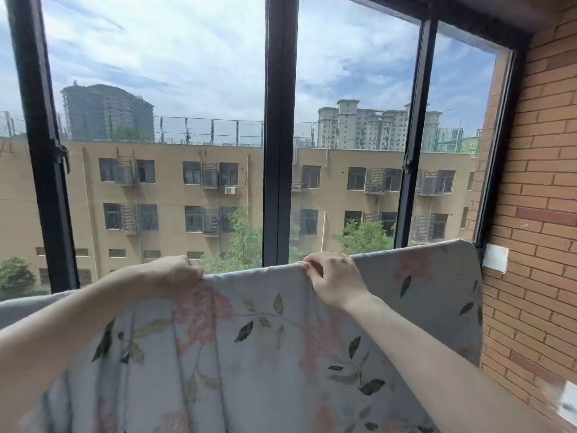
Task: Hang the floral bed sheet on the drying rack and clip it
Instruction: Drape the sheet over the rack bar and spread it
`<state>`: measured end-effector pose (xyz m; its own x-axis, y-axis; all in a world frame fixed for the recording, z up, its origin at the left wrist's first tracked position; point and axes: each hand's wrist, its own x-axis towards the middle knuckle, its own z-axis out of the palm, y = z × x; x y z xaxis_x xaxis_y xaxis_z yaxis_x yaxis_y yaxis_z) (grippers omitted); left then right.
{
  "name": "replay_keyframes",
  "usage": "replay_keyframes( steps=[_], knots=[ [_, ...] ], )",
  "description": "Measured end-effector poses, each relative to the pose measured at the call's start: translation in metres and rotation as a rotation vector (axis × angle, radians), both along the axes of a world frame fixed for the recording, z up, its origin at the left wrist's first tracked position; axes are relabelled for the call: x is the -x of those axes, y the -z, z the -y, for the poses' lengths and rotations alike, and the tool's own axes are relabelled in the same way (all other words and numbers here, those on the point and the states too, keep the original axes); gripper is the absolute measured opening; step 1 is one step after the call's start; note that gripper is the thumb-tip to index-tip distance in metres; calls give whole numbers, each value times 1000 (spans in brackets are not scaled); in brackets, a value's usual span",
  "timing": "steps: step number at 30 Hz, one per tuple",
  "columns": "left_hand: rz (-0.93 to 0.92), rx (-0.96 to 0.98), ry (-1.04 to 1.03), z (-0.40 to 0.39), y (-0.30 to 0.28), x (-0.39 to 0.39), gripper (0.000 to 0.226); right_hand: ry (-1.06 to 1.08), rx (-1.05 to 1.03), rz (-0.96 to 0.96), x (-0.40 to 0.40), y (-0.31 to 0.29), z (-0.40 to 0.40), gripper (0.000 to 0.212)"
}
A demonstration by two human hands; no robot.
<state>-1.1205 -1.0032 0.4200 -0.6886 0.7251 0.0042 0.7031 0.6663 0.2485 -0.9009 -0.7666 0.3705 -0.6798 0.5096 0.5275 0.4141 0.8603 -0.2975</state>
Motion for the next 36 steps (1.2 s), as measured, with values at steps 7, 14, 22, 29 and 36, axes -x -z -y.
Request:
replay_keyframes(
  steps=[7,14,22,29,36],
  knots=[
    [-221,-174,251,-67,-5,-90,29,-207,93,-83,-5,-2,-24,33],
    [-294,-81,215,-177,8,-142,39,-219,63,-107,-74,0,-113,38],
    [-366,-54,16,-215,19,-154,69,126,98,-221,-164,11,-266,39],
    [-303,46,103,-260,4,-186,55,150,86,-109,-168,17,-313,37],
    [-298,-46,322,-366,12,-233,38,118,84,-67,-165,11,-306,34]
  ],
)
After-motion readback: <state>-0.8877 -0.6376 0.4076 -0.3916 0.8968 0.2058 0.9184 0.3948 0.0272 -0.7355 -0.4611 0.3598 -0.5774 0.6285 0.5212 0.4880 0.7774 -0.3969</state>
